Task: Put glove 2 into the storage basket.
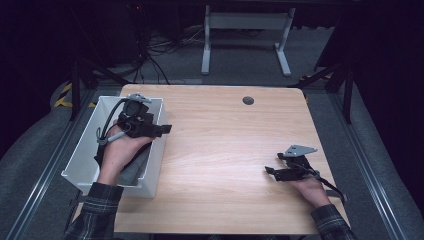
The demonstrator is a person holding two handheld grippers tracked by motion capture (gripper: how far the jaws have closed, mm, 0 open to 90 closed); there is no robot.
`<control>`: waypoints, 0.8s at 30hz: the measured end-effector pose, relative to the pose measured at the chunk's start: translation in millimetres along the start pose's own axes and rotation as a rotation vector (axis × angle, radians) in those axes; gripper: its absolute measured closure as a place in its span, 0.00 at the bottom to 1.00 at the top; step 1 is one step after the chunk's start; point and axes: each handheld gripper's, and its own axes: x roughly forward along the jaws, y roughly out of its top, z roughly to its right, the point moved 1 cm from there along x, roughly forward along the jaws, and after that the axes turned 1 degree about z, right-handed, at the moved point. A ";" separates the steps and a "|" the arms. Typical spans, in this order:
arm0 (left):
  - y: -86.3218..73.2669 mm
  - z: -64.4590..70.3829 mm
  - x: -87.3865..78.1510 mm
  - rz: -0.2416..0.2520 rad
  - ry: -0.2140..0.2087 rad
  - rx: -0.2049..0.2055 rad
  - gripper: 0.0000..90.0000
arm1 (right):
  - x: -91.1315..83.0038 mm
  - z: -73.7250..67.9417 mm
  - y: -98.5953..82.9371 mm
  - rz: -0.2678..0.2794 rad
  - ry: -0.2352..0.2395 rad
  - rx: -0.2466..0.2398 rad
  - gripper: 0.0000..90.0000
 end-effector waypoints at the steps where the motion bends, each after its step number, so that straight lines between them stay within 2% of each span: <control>1: 1.0 2.4 1.5 0.005 -0.012 0.002 0.19 | 0.0 0.0 0.0 0.000 0.000 0.000 0.26; 9: 6.2 24.8 20.1 -0.001 -0.053 0.051 0.18 | 0.0 -0.1 0.0 0.000 0.001 0.001 0.26; 18: 3.9 47.4 43.2 -0.004 -0.081 0.078 0.17 | 0.0 -0.1 0.0 0.000 0.001 0.000 0.26; 24: -0.6 59.6 58.0 -0.003 -0.085 0.078 0.17 | 0.0 -0.2 0.0 0.000 0.001 -0.001 0.26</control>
